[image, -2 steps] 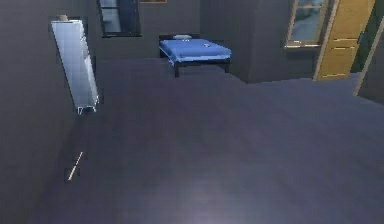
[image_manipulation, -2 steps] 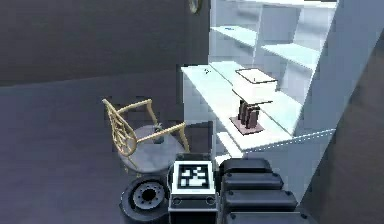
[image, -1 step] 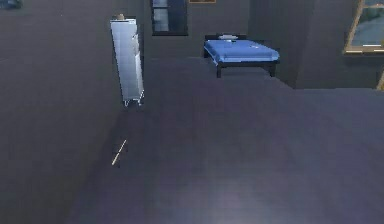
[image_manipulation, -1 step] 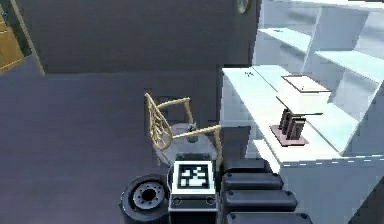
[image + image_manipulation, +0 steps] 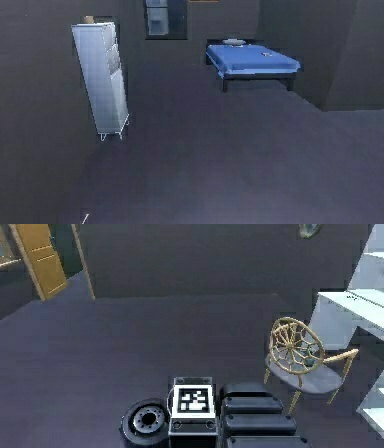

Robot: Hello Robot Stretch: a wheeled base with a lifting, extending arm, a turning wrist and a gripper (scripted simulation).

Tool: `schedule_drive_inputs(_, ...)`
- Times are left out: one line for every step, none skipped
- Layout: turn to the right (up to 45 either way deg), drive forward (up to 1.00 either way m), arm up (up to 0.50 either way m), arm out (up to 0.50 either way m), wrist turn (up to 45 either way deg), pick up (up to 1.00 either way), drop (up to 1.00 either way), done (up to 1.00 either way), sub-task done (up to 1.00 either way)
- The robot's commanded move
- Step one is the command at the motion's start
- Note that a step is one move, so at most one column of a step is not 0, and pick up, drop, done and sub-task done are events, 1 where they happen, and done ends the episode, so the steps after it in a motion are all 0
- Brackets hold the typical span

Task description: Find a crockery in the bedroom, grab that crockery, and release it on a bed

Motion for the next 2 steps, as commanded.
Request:
schedule_drive_inputs(0.0,1.0,0.0,0.0,0.0,0.0,0.0,0.0,0.0)
schedule_drive_inputs(0.0,1.0,0.0,0.0,0.0,0.0,0.0,0.0,0.0)
